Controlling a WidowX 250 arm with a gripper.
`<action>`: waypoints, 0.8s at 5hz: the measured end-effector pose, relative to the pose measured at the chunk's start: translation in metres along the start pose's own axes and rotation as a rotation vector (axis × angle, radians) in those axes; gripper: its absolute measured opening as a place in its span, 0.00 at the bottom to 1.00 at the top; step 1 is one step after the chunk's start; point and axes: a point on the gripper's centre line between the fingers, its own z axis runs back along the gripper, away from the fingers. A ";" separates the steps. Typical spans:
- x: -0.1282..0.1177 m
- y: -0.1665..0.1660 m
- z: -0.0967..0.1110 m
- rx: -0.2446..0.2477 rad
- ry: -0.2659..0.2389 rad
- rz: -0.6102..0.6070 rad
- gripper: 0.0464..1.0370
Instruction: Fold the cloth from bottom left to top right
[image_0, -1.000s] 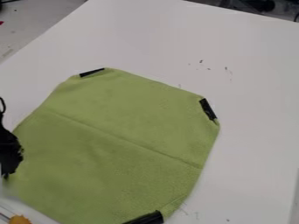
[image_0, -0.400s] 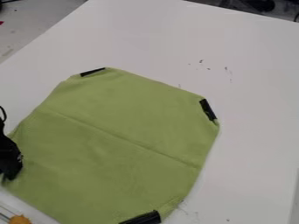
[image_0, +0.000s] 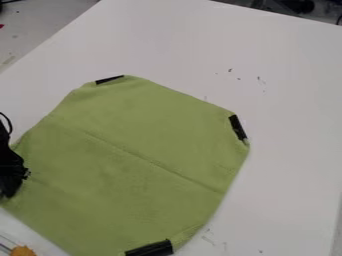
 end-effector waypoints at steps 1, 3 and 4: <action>-0.007 0.000 0.013 0.023 0.015 0.011 0.15; 0.002 -0.015 0.062 0.141 0.002 0.012 0.02; 0.028 -0.042 0.066 0.115 0.009 -0.032 0.02</action>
